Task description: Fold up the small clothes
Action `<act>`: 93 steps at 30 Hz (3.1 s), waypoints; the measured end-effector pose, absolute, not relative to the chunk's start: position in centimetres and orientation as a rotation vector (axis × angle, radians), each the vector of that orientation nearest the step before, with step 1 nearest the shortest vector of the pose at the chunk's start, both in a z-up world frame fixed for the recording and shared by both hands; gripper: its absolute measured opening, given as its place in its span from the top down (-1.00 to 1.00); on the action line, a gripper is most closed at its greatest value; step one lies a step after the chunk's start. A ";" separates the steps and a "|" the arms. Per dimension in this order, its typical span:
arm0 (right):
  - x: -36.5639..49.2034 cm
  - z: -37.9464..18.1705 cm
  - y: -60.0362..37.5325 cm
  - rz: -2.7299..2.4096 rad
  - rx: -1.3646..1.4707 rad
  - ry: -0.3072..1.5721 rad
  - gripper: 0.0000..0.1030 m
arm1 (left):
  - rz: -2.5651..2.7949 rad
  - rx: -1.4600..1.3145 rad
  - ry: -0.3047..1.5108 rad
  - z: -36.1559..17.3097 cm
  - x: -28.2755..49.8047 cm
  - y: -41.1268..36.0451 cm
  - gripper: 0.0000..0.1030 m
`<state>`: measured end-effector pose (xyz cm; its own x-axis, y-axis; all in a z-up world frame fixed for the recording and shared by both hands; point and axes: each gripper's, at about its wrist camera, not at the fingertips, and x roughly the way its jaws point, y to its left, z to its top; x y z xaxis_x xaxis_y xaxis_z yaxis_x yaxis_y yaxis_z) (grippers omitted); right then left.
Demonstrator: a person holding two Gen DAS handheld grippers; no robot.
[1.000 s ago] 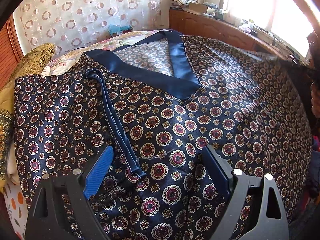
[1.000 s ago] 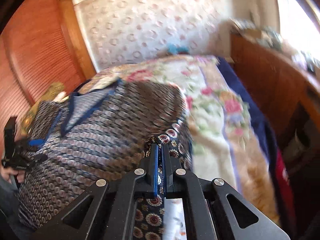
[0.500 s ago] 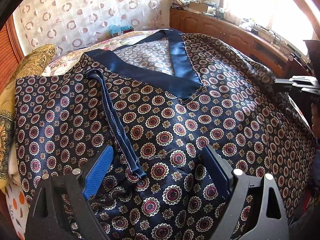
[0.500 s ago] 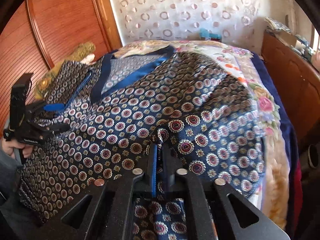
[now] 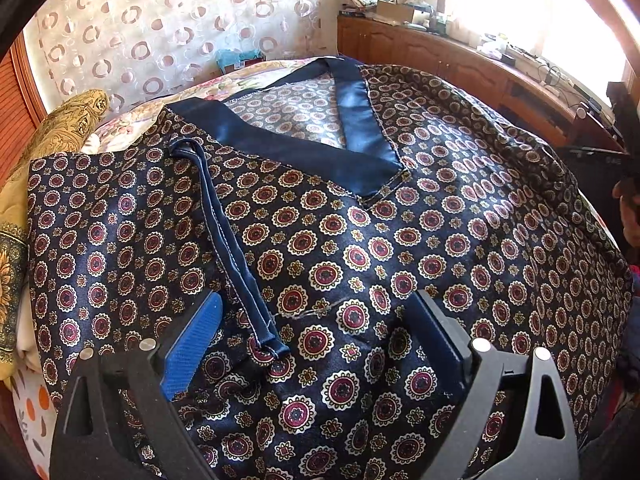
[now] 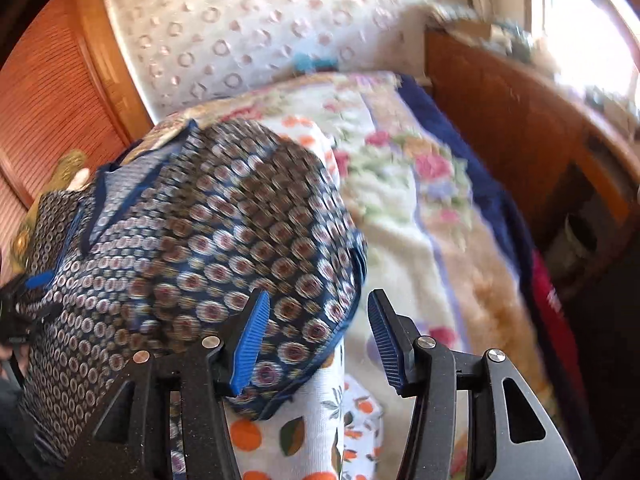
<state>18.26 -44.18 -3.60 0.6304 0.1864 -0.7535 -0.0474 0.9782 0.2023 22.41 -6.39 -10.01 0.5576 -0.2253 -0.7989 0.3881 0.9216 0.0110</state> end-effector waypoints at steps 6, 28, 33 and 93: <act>18.6 -5.6 -45.0 0.177 0.320 0.921 -0.05 | -0.388 0.153 0.933 -9.1 22.2 -6.7 -0.82; 18.2 2.2 -45.7 0.153 0.154 0.733 0.88 | -0.429 0.136 0.828 -5.9 20.4 -7.4 -0.83; 18.5 7.6 -40.8 0.256 0.030 0.621 0.88 | -0.402 0.124 0.823 -6.0 19.9 -6.3 -0.83; 19.2 0.0 -35.2 0.307 -0.051 0.856 -0.14 | -0.532 0.185 0.873 -4.9 34.6 -12.5 -0.08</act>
<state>19.20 -35.25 -0.03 0.6146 0.2459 -0.7495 -0.2867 0.9548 0.0781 34.56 -12.52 -4.93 0.5228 -0.3675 -0.7692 0.5151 0.8552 -0.0585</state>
